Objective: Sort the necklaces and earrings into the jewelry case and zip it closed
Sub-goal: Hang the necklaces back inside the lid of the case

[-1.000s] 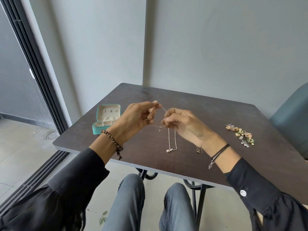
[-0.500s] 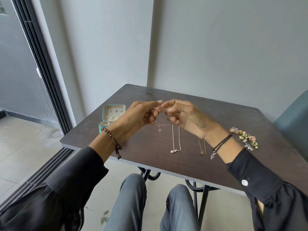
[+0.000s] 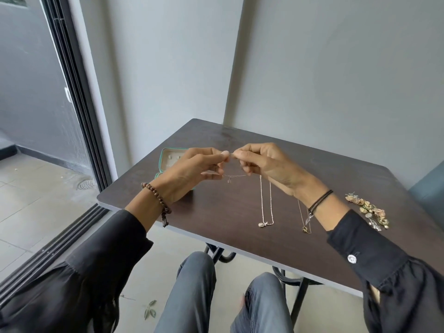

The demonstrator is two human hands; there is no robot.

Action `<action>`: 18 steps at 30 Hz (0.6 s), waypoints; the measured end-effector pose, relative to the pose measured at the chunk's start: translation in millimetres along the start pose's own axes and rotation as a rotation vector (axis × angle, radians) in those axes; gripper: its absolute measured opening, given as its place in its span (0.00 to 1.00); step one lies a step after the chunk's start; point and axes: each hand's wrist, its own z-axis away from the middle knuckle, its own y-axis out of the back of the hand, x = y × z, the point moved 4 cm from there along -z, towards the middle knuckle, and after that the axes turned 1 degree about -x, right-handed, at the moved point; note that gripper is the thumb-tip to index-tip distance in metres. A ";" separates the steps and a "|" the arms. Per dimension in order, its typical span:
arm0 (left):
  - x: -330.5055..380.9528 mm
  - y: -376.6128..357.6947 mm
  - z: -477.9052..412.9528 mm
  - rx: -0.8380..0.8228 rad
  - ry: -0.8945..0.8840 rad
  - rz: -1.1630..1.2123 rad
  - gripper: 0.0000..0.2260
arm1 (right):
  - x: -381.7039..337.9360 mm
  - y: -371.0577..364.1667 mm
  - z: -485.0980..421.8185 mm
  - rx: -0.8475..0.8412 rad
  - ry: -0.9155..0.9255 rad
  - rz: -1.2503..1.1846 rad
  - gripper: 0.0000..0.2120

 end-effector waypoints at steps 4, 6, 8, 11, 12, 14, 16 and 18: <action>-2.2 22.0 -7.6 0.042 -0.020 -0.003 0.09 | -1.1 -10.1 -29.7 -0.023 0.001 0.009 0.09; -3.1 33.7 -12.1 0.070 -0.037 -0.001 0.09 | -1.4 -14.1 -45.5 -0.020 0.005 0.001 0.09; -5.9 49.8 -17.8 0.121 -0.043 -0.002 0.10 | -1.4 -18.2 -62.1 -0.018 0.011 -0.014 0.08; -13.8 79.7 -24.8 0.220 -0.043 -0.007 0.11 | -3.3 -24.5 -86.2 -0.033 0.016 -0.024 0.08; -17.3 91.6 -26.0 0.276 -0.041 -0.003 0.10 | -3.7 -26.6 -94.3 -0.040 0.016 -0.021 0.08; -24.9 116.6 -25.7 0.436 -0.048 -0.009 0.08 | -3.7 -31.0 -110.0 -0.054 0.010 -0.016 0.07; -36.2 139.6 -21.9 0.616 -0.051 -0.068 0.08 | -3.2 -34.6 -122.9 -0.065 0.011 -0.007 0.07; -50.3 157.4 -17.8 0.747 -0.029 -0.165 0.08 | -2.3 -37.9 -134.4 -0.077 0.013 0.006 0.08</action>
